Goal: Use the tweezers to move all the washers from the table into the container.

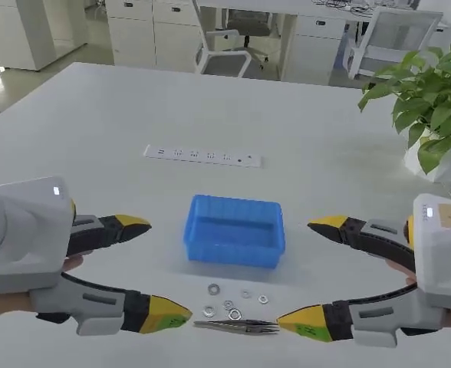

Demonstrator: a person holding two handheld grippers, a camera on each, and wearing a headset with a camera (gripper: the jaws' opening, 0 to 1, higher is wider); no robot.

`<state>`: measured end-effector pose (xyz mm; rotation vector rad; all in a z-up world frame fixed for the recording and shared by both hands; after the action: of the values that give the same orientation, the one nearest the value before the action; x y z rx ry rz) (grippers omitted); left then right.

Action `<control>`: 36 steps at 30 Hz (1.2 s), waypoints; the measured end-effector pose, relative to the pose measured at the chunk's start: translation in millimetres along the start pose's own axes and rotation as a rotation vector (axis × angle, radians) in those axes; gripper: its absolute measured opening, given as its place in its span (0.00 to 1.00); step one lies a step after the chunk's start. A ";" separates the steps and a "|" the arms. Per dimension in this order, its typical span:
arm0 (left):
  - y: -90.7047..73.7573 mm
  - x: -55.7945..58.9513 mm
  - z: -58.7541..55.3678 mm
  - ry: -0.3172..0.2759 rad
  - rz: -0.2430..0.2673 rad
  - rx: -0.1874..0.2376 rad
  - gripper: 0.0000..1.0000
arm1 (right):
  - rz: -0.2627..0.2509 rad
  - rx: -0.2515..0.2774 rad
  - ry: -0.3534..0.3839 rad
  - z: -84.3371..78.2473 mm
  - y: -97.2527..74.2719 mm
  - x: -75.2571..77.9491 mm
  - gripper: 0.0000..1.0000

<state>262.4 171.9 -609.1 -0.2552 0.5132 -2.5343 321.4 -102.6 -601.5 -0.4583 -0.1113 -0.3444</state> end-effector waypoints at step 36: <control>9.4 -7.2 -7.9 0.027 0.035 -0.025 0.83 | -0.004 -0.054 0.015 -17.0 5.2 4.0 0.80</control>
<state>270.7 170.9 -620.7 -0.2198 0.5552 -2.5016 327.4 -107.1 -618.1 -0.5085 -0.0891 -0.3556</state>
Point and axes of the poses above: the centre of the closed fingertips' face, and the gripper's own axes: y roughly forward along the fingers, x roughly to its right, z roughly out of its top, the point moved 10 cm from there along -y, roughly backward along the fingers, and after that the axes turned 8 degrees about -z, right-handed, at the moved point
